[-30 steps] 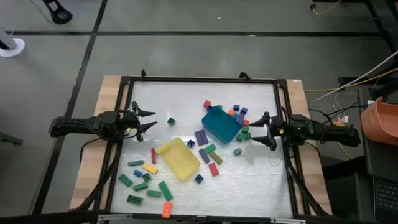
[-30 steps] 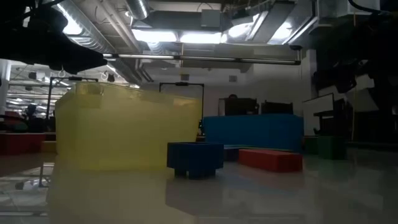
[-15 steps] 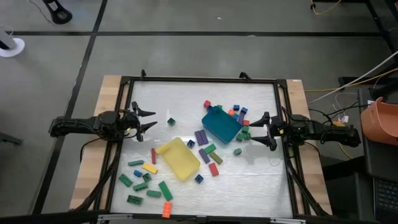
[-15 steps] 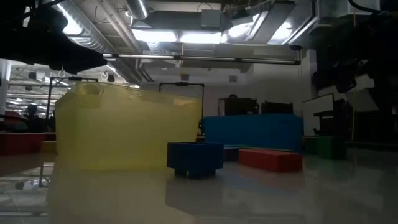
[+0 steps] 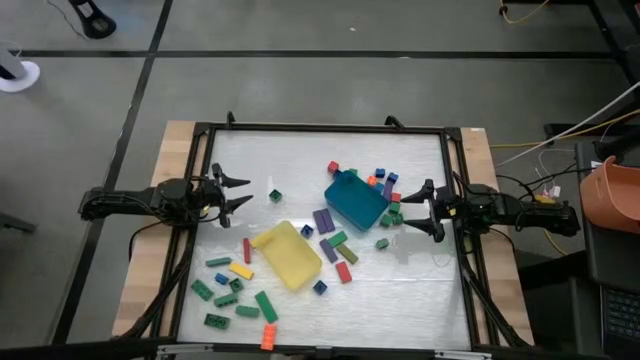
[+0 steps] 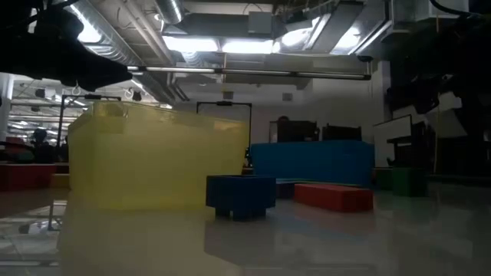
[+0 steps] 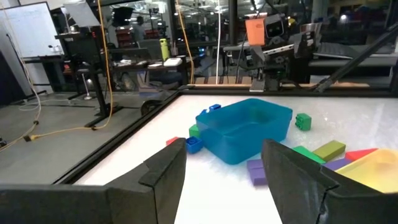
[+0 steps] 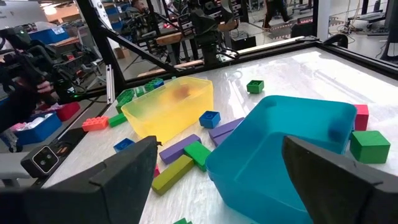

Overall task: Sort blocks by size
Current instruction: Put the small green game piece into the yellow bin

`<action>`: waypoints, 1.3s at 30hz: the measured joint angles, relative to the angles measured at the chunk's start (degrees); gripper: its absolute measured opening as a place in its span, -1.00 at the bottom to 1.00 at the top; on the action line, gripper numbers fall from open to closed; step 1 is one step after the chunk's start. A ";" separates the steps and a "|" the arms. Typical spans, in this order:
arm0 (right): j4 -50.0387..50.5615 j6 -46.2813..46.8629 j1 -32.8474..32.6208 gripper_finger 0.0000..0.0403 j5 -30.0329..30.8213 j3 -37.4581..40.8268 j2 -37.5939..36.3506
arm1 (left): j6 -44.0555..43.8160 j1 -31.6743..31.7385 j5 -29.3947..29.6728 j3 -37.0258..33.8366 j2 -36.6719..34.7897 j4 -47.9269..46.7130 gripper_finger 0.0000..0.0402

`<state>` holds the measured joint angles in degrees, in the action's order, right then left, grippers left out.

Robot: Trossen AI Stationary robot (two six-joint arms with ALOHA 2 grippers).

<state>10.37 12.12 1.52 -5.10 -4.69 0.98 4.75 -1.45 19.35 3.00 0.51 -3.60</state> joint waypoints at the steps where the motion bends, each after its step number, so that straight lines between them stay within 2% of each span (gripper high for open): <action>1: 0.00 0.00 0.00 0.71 0.00 0.00 0.02 | -0.66 0.00 -0.01 -0.04 0.02 0.44 -0.02; 9: -0.02 -0.02 0.00 0.71 0.00 0.00 0.01 | -15.25 0.00 -0.04 0.10 0.00 -0.80 -0.02; 14: -0.02 0.00 0.00 0.71 0.00 0.00 0.02 | -19.52 0.00 -0.06 0.14 0.00 -1.01 -0.02; 24: -0.02 0.00 0.00 0.71 0.22 0.00 0.02 | -17.77 0.00 0.25 0.09 0.01 4.49 -0.02; 30: -0.14 -0.02 0.00 0.71 6.70 0.02 0.01 | -15.26 0.07 2.42 0.10 0.76 7.17 -0.02; 33: -1.30 0.27 0.00 0.71 10.17 0.13 0.02 | -13.48 0.07 3.47 0.30 2.62 8.56 -0.02; 39: -7.24 1.01 0.00 0.71 10.62 0.22 0.02 | -14.36 0.11 6.44 3.60 10.76 8.98 -0.02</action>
<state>3.13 13.13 1.52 5.52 -4.47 0.99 -9.61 -1.34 25.79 6.60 11.28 5.39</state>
